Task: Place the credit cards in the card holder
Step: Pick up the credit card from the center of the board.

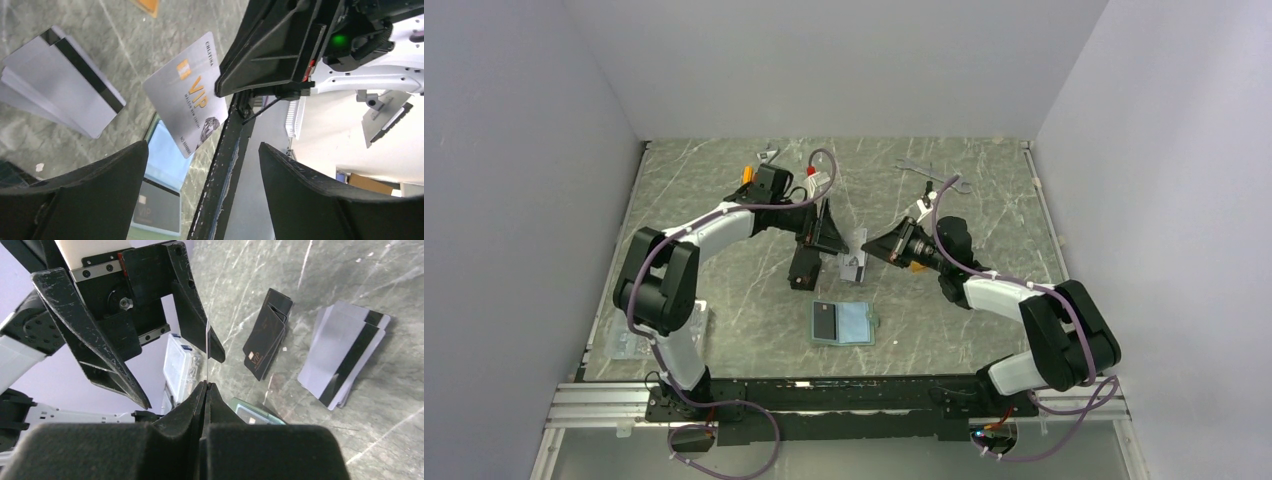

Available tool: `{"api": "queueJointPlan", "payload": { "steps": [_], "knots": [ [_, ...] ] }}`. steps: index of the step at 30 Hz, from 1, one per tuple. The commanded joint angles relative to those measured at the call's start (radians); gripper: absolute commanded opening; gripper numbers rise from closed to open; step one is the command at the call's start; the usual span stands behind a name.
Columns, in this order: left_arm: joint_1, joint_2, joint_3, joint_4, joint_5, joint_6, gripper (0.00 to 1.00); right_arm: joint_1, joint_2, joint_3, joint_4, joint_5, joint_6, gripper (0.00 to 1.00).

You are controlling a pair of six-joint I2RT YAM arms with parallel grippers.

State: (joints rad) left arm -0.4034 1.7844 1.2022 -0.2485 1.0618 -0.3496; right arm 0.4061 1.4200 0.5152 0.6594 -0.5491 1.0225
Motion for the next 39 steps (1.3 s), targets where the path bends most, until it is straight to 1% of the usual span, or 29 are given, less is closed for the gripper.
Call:
{"api": "queueJointPlan", "payload": {
  "steps": [1,4,6,9,11,12,14,15,16,17,23,24,26,28,31,33,34,38,39],
  "knots": [
    [0.010,-0.053,-0.014,0.138,0.088,-0.096,0.84,-0.001,-0.025,0.055,0.094,-0.031,0.049,0.00],
    [0.021,-0.052,-0.007,0.140,0.093,-0.100,0.83,0.005,-0.019,0.068,0.127,-0.034,0.075,0.00],
    [0.031,-0.048,-0.016,0.164,0.112,-0.133,0.81,0.018,-0.010,0.084,0.130,-0.030,0.077,0.00],
    [0.042,-0.063,-0.043,0.231,0.132,-0.182,0.72,0.041,0.004,0.102,0.110,-0.012,0.064,0.00],
    [0.046,-0.081,-0.052,0.241,0.141,-0.197,0.65,0.048,0.014,0.106,0.114,0.000,0.060,0.00],
    [0.047,-0.084,-0.054,0.263,0.146,-0.205,0.58,0.053,0.019,0.111,0.111,0.005,0.052,0.00],
    [0.050,-0.088,-0.056,0.276,0.153,-0.217,0.34,0.064,0.027,0.120,0.103,0.014,0.044,0.00],
    [0.050,-0.088,-0.056,0.285,0.158,-0.228,0.25,0.070,0.032,0.126,0.097,0.018,0.039,0.00],
    [0.052,-0.086,-0.061,0.301,0.165,-0.244,0.18,0.075,0.033,0.129,0.093,0.022,0.033,0.00],
    [0.054,-0.084,-0.067,0.323,0.172,-0.264,0.16,0.079,0.036,0.131,0.089,0.027,0.029,0.00],
    [0.055,-0.088,-0.099,0.404,0.198,-0.322,0.08,0.090,0.048,0.128,0.106,0.012,0.028,0.00],
    [0.055,-0.089,-0.104,0.421,0.206,-0.338,0.08,0.090,0.053,0.126,0.121,0.006,0.034,0.03],
    [0.057,-0.093,-0.112,0.451,0.220,-0.365,0.07,0.089,0.068,0.120,0.171,-0.014,0.058,0.12],
    [0.057,-0.098,-0.120,0.488,0.231,-0.400,0.07,0.087,0.091,0.111,0.258,-0.042,0.099,0.19],
    [0.058,-0.107,-0.129,0.534,0.242,-0.441,0.07,0.082,0.132,0.104,0.398,-0.082,0.182,0.23],
    [0.058,-0.110,-0.132,0.557,0.246,-0.460,0.06,0.080,0.156,0.104,0.473,-0.095,0.225,0.23],
    [0.059,-0.111,-0.134,0.562,0.248,-0.463,0.06,0.080,0.162,0.103,0.503,-0.098,0.240,0.21],
    [0.064,-0.120,-0.132,0.522,0.243,-0.431,0.07,0.077,0.146,0.086,0.510,-0.094,0.254,0.01],
    [0.067,-0.123,-0.129,0.503,0.239,-0.414,0.09,0.075,0.129,0.076,0.496,-0.087,0.248,0.00]
  ]
}}
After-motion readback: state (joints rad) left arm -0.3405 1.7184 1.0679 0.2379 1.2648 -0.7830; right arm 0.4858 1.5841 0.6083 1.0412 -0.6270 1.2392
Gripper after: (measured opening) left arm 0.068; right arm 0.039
